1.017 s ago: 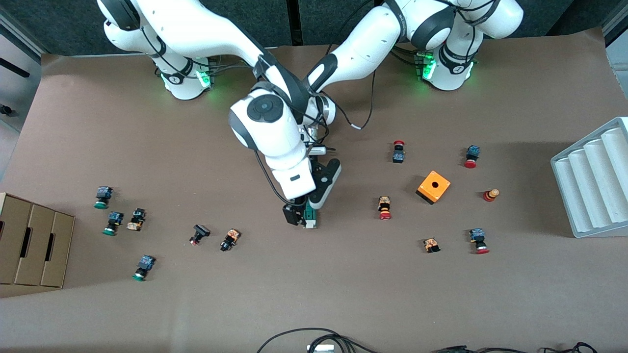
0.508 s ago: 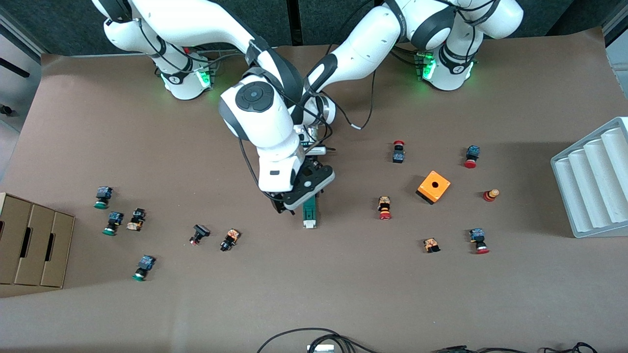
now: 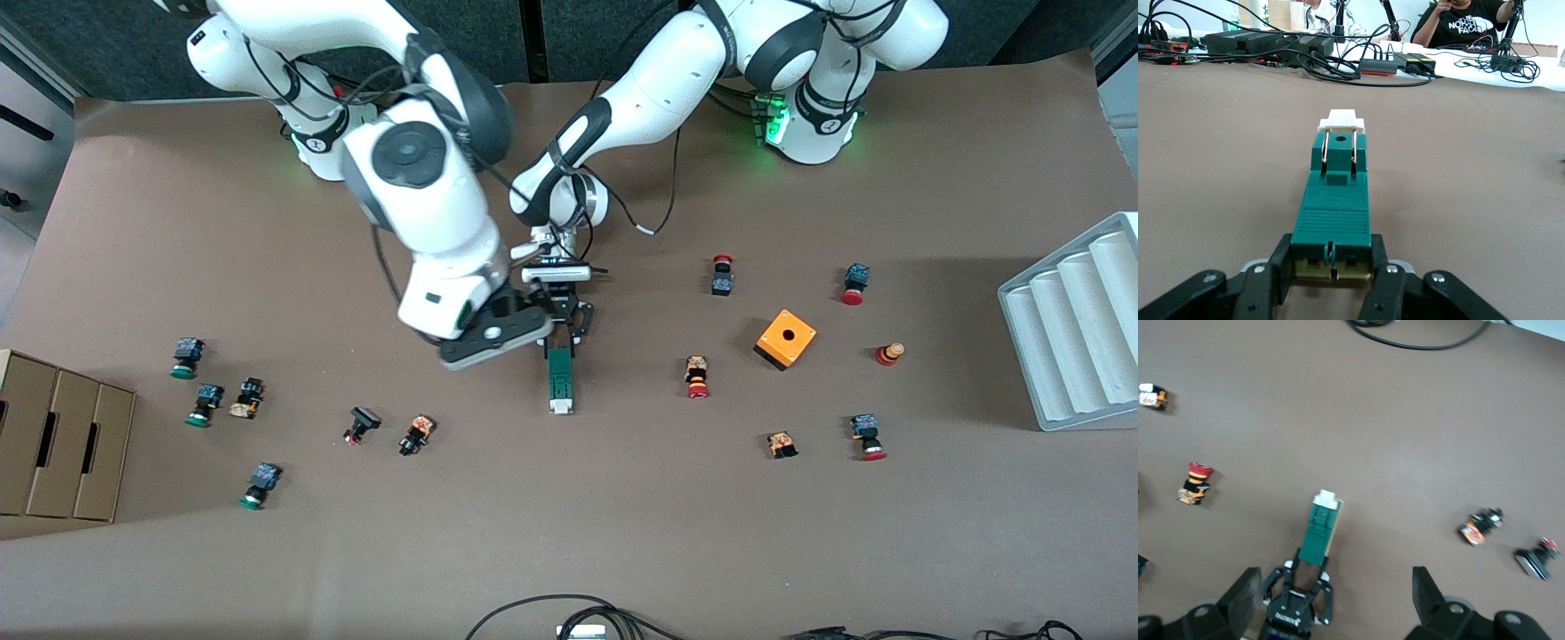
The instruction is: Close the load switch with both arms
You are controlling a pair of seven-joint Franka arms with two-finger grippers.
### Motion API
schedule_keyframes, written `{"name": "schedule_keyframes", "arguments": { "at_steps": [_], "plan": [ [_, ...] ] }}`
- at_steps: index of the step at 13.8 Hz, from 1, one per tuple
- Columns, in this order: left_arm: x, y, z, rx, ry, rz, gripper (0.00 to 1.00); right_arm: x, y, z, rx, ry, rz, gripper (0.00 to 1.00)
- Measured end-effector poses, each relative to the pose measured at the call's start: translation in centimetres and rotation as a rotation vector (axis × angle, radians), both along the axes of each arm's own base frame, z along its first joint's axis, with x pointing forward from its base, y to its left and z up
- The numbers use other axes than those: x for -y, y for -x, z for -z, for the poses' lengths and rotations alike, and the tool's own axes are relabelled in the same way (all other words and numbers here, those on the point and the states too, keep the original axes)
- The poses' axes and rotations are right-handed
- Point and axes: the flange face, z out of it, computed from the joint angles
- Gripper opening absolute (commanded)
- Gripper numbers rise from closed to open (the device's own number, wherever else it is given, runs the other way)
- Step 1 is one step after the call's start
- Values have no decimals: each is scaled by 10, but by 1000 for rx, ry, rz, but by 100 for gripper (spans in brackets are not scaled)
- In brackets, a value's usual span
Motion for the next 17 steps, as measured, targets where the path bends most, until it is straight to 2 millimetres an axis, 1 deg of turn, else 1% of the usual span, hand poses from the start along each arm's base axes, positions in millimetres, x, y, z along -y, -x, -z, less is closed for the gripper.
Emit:
{"name": "schedule_keyframes", "arguments": {
  "at_steps": [2, 5, 8, 9, 10, 11, 12, 16, 17],
  "plan": [
    [0, 0, 0, 0, 0, 0, 29, 35, -12, -10, -43, -10, 59, 100],
    [0, 0, 0, 0, 0, 0, 30, 82, -27, -16, -91, -1, 130, 100],
    [0, 0, 0, 0, 0, 0, 32, 114, -39, -16, -109, 6, 180, 100],
    [0, 0, 0, 0, 0, 0, 43, 125, -42, -13, -122, 11, 195, 100],
    [0, 0, 0, 0, 0, 0, 69, 138, -46, -12, -137, 18, 216, 100],
    [0, 0, 0, 0, 1, 0, 100, 153, -51, -11, -146, 21, 239, 100],
    [0, 0, 0, 0, 1, -1, 100, 171, -55, -11, -156, 24, 266, 100],
    [3, -1, -3, -1, 11, -5, 100, 255, -73, -16, -176, 21, 385, 100],
    [5, -1, -5, -4, 18, -12, 100, 271, -75, -16, -177, 21, 390, 100]
  ]
}}
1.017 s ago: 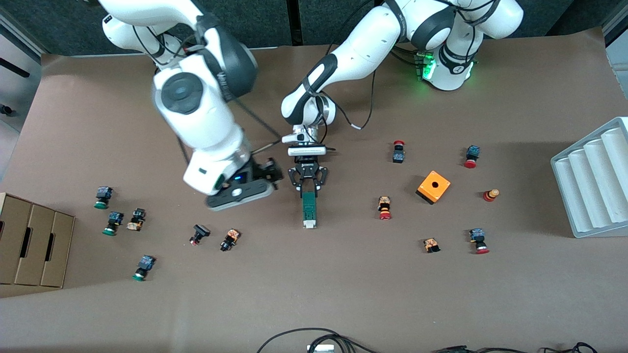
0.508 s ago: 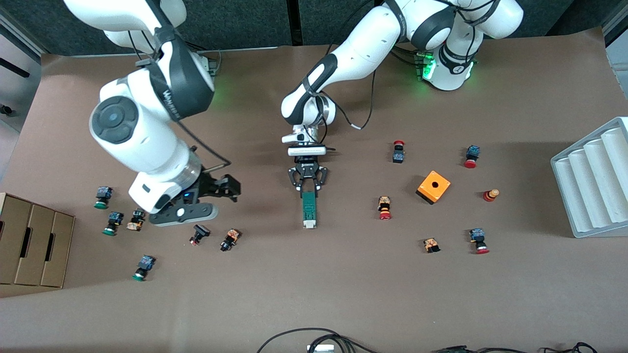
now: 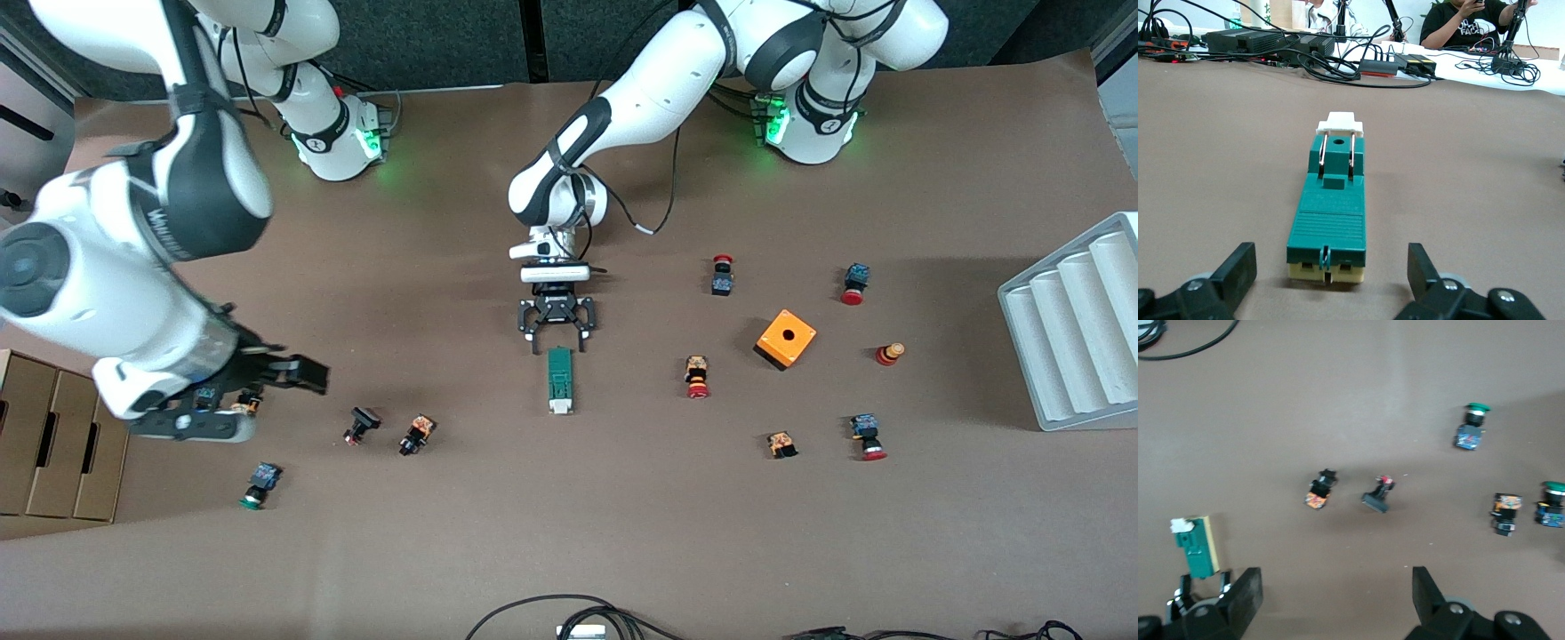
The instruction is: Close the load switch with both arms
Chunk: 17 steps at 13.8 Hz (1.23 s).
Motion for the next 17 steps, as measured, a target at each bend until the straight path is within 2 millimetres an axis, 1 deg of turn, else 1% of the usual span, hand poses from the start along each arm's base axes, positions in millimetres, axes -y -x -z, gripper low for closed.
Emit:
{"name": "schedule_keyframes", "arguments": {
  "at_steps": [5, 7, 9, 11, 14, 15, 17],
  "plan": [
    [5, -2, -9, -13, 20, -30, 100, 66, -8, 0, 4, 1, -12, 100],
    [6, -3, -16, -48, -35, -50, 100, 89, -10, 0, 8, 3, -19, 100],
    [11, -7, -37, -105, -128, -62, 100, 100, -10, -1, 9, 6, -22, 100],
    [17, -10, -65, -172, -217, -56, 100, 111, -10, -1, 10, 13, -18, 100],
    [23, -12, -108, -283, -348, -18, 100, 139, -10, -1, 13, 21, -27, 100],
    [25, -13, -121, -319, -387, 0, 100, 149, -8, -4, 18, 26, -24, 100],
    [26, -14, -144, -384, -457, 40, 100, 168, 1, -20, 21, 40, -1, 100]
  ]
}}
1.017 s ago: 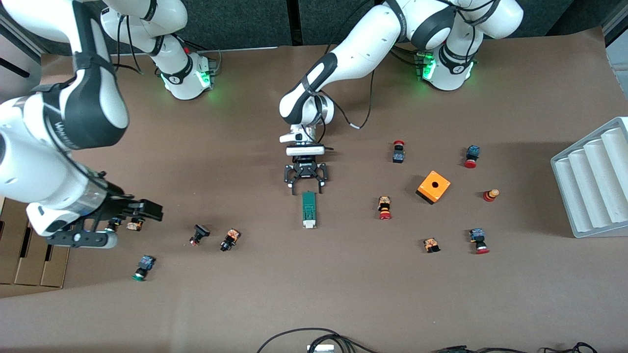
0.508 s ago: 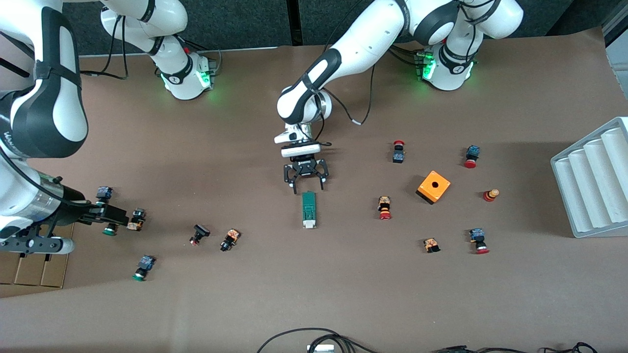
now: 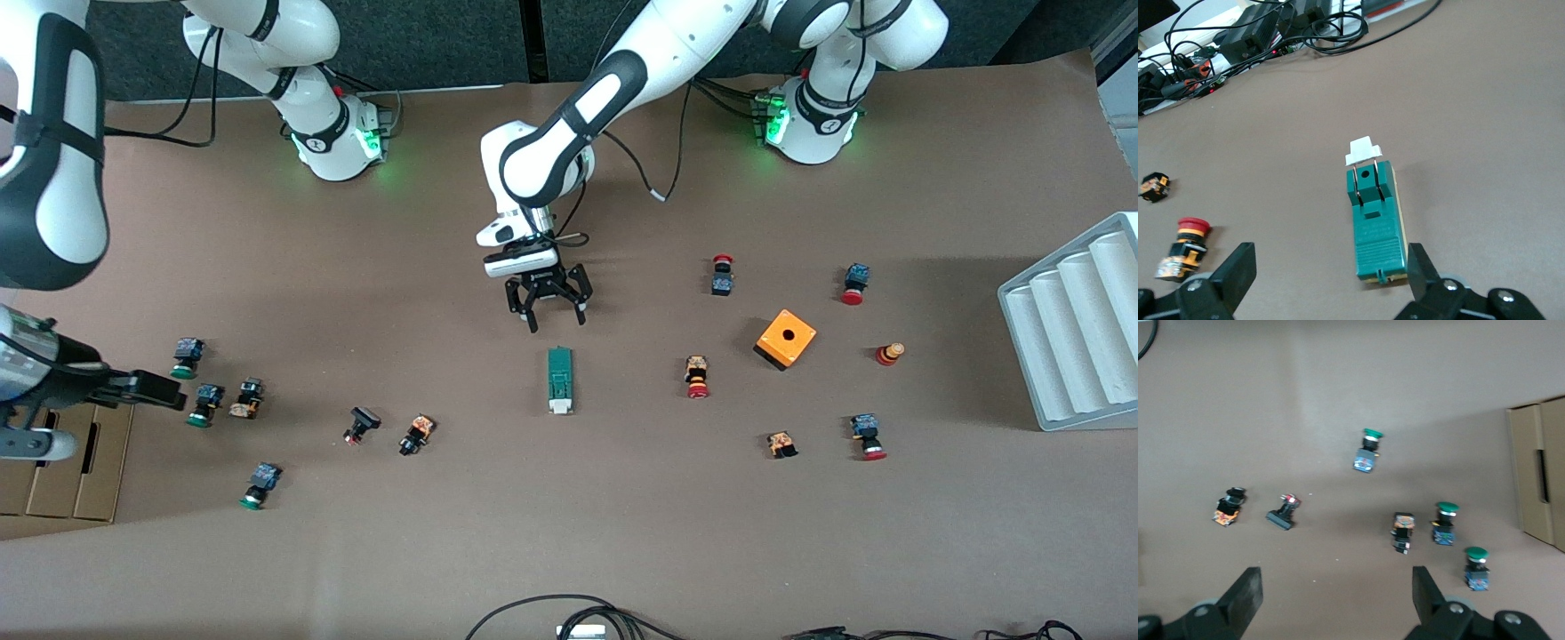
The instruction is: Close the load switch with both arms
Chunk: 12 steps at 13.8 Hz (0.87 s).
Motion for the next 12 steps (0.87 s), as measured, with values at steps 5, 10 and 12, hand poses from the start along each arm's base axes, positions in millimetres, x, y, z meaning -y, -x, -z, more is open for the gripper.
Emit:
{"name": "schedule_keyframes", "arguments": {
  "at_steps": [5, 10, 12],
  "plan": [
    [-20, -34, -66, -246, -144, 112, 100, 58, 48, -57, -30, -3, 80, 100],
    [-77, -99, -127, -504, -145, 193, 100, 24, 51, -43, -97, -16, 27, 100],
    [-108, -126, -152, -620, -46, 176, 100, 22, 53, -33, -89, -18, 24, 100]
  ]
}}
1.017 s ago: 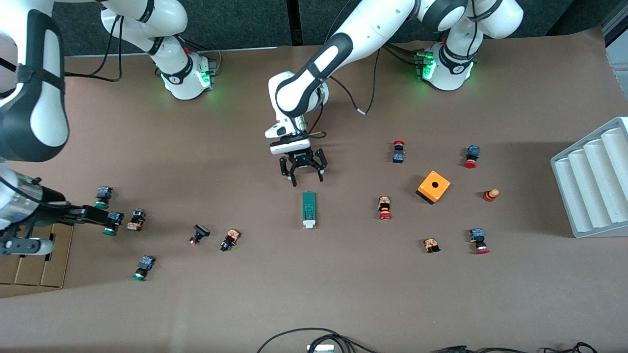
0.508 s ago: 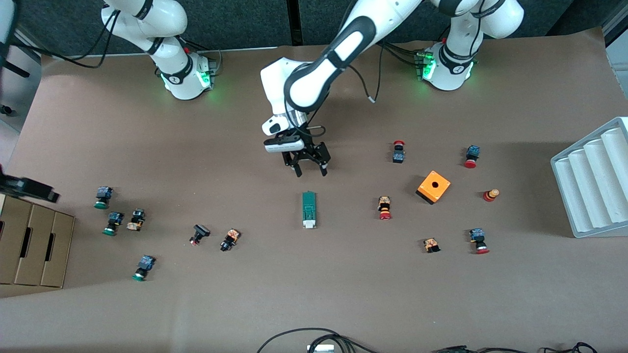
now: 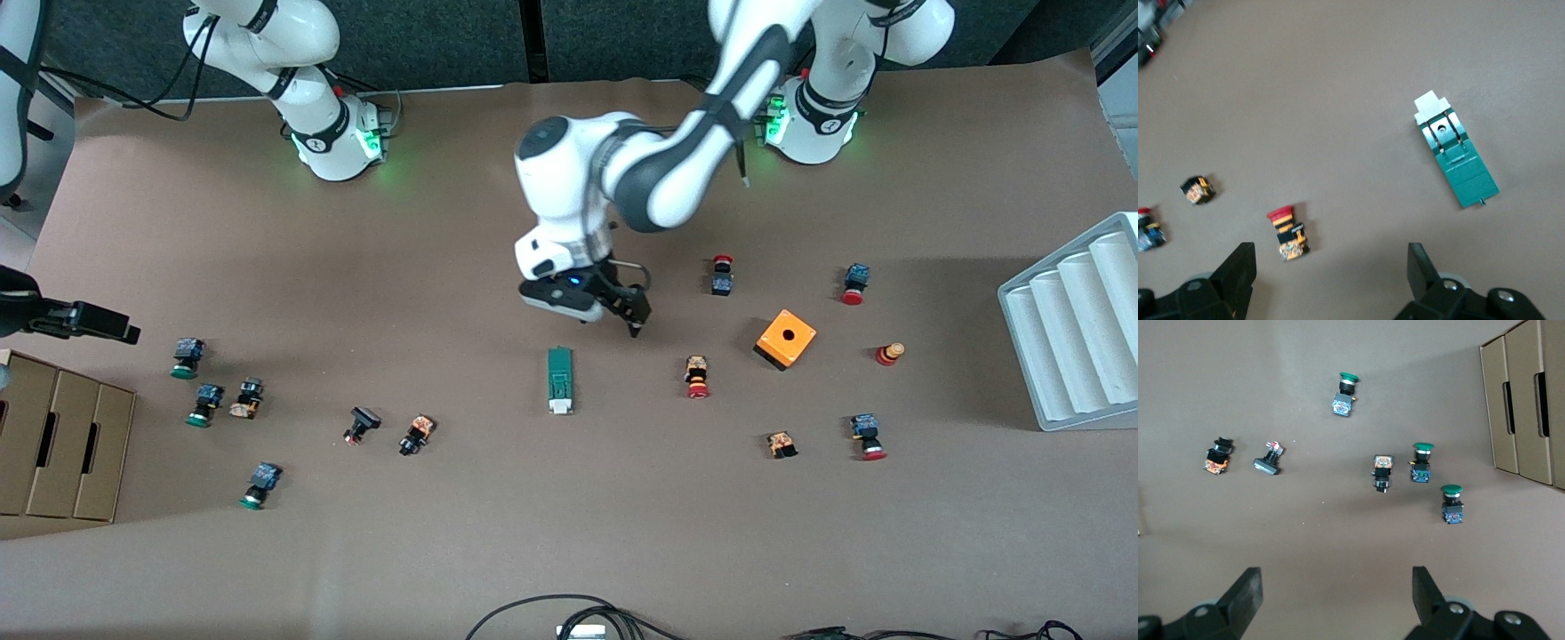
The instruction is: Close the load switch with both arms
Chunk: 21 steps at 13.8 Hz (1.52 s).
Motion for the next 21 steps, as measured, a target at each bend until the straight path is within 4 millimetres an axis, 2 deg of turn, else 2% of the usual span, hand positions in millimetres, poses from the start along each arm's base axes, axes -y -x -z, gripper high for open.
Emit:
{"name": "schedule_keyframes", "arguments": {
  "at_steps": [2, 6, 8, 10, 14, 16, 19, 21],
  "plan": [
    [-45, -33, -24, -133, 93, -40, 100, -8, 6, 8, 16, -4, -12, 100],
    [-155, -97, -69, -330, 180, -85, 100, -13, 23, -10, 45, -9, -21, 100],
    [-213, -120, -90, -386, 174, -141, 100, -14, 23, -8, 42, -9, -21, 100],
    [-264, -133, -115, -416, 172, -205, 100, -14, 19, -7, 65, -6, -20, 100],
    [-345, -143, -160, -373, 205, -322, 100, -14, 17, -7, 81, -4, -20, 100],
    [-380, -141, -181, -336, 223, -370, 100, -15, 19, -1, 53, -7, -22, 100],
    [-421, -121, -205, -260, 235, -433, 100, -15, 14, 10, 44, -5, -23, 100],
    [-434, -105, -217, -148, 267, -440, 100, -14, 8, 12, 76, 11, -24, 100]
  ]
}}
